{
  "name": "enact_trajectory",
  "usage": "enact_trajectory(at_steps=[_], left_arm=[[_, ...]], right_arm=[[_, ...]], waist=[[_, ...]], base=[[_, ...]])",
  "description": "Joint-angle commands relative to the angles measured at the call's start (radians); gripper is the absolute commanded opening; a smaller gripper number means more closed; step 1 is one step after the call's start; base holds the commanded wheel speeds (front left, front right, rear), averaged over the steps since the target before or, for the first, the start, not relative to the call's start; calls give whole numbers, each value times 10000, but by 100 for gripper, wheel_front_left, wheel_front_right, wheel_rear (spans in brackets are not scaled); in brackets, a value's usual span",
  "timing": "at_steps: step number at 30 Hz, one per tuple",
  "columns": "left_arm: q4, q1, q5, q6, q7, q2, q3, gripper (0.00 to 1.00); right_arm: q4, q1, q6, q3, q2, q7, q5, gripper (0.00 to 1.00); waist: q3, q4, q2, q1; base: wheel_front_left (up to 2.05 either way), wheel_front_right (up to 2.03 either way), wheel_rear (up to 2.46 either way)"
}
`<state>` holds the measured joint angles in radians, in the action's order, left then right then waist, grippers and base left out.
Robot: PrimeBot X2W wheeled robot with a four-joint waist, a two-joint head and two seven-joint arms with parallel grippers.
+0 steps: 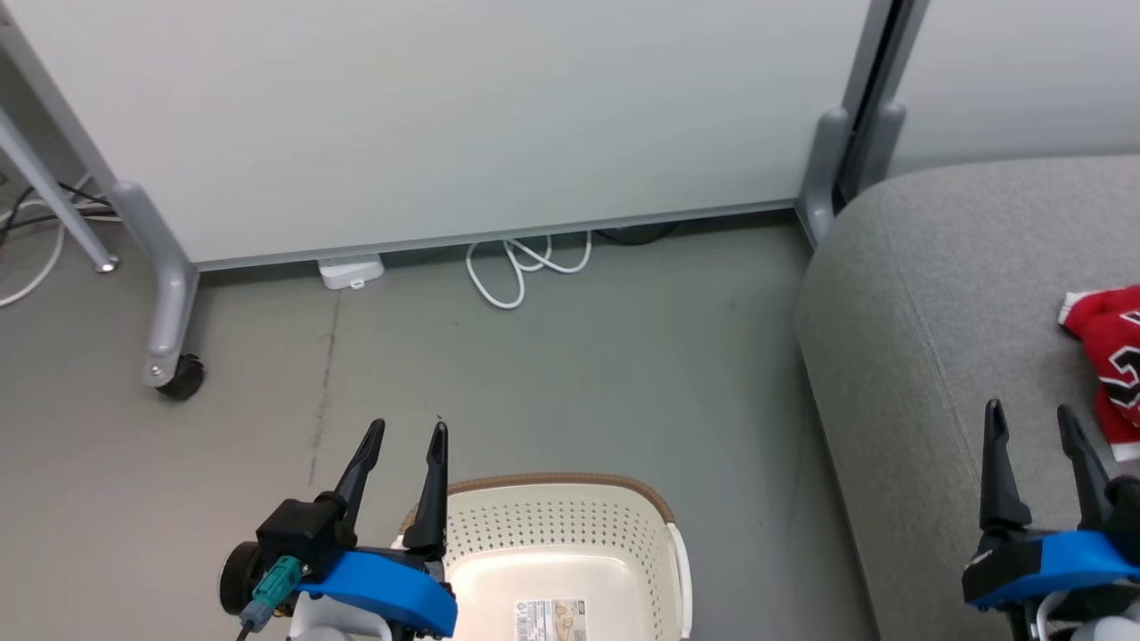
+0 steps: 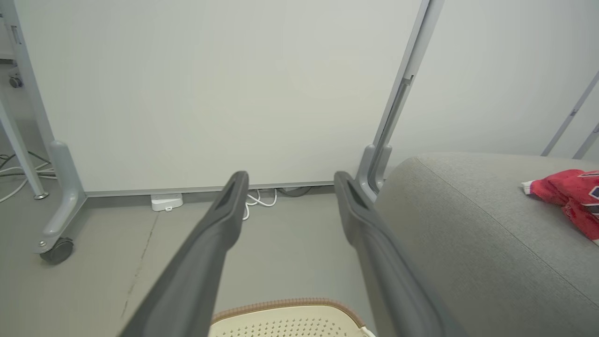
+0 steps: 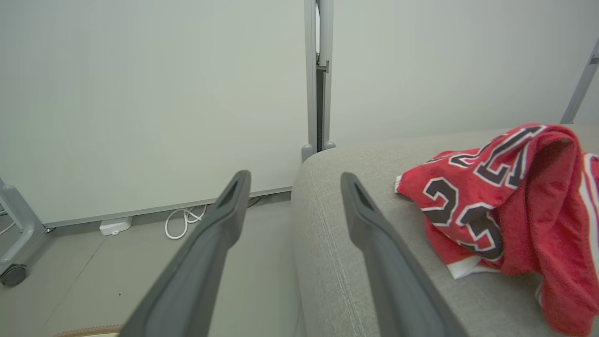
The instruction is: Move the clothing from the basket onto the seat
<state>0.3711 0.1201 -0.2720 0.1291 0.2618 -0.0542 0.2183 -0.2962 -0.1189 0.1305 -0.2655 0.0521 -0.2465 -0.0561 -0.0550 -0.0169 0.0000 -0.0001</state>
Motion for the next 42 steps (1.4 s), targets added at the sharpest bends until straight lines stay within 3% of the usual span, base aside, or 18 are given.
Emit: enact_trajectory(at_steps=[1, 18, 42], left_arm=[[64, -110, 53, 17, 46, 14, -93, 100], [673, -318, 47, 17, 46, 39, -639, 100], [824, -395, 122, 17, 46, 40, -538, 100]], right_arm=[[128, 317, 5, 43, -17, 54, -115, 100], [541, 1890, 5, 850, -17, 256, -528, 100], [294, 1942, 5, 1129, -19, 67, -791, 100]], waist=[[253, -281, 0, 1], [808, -851, 0, 1], [928, -966, 0, 1]], base=[[0, 0, 0], [0, 0, 0], [0, 0, 0]])
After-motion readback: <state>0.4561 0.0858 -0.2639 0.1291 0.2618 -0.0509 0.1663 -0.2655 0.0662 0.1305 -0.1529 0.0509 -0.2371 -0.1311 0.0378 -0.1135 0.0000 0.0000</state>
